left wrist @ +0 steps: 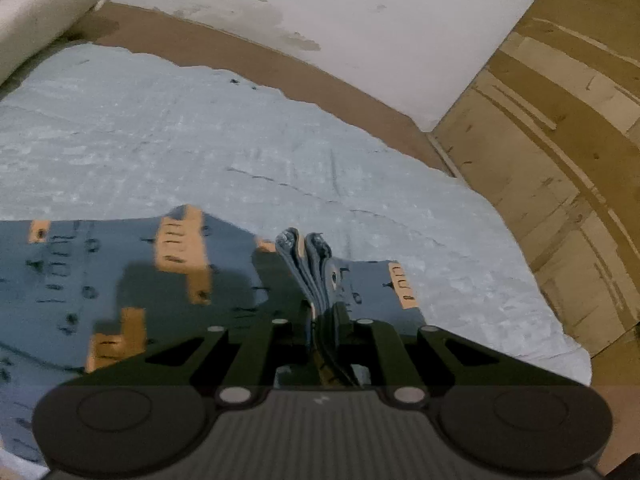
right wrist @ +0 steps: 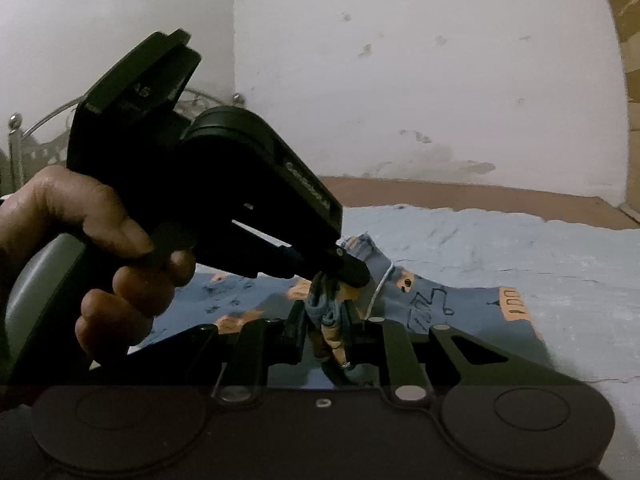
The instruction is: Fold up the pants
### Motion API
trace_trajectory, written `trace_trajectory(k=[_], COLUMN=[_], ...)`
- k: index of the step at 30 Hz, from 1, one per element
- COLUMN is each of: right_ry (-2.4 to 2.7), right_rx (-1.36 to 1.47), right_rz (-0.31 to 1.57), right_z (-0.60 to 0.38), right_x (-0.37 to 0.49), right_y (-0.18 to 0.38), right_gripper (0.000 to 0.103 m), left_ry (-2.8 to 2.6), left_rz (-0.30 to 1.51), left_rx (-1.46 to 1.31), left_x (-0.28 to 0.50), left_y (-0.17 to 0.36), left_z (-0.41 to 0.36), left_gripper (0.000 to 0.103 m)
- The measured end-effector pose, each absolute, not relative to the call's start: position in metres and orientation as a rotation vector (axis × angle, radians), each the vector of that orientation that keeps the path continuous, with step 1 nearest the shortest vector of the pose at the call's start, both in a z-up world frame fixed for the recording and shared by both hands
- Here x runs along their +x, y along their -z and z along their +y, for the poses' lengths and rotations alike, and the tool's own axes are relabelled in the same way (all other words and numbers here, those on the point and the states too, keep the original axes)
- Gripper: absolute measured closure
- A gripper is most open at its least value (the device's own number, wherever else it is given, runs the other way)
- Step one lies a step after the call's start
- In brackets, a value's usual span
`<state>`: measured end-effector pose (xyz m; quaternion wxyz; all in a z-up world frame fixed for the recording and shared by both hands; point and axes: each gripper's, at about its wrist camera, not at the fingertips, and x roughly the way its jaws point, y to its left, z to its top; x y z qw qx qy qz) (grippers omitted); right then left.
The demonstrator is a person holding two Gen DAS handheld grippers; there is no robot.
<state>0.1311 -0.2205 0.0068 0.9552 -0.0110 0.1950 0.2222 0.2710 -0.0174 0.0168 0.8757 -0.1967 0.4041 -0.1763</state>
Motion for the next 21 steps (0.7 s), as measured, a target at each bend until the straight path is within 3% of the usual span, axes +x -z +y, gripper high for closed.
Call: trace_trajectory(k=[10, 16, 19, 21], right_ry=[-0.518, -0.534, -0.544, -0.540], right_rx=[-0.053, -0.069, -0.069, -0.074], right_rz=[0.476, 0.506, 0.502, 0.489], right_z=[-0.193, -0.191, -0.200, -0.209], right_x=[0.148, 0.158, 0.160, 0.158], right_y=[0.009, 0.017, 0.017, 0.016], right_gripper=[0.083, 0.078, 0.064, 0.044], left_ry=[0.322, 0.322, 0.320, 0.315], left_rz=[0.893, 0.912, 0.908, 0.909], left_rx=[-0.443, -0.454, -0.451, -0.441], left_x=[0.272, 0.270, 0.269, 0.270], left_y=[0.014, 0.030, 0.032, 0.032], left_z=[0.020, 0.025, 0.024, 0.023], left_gripper=[0.093, 0.093, 0.091, 0.088])
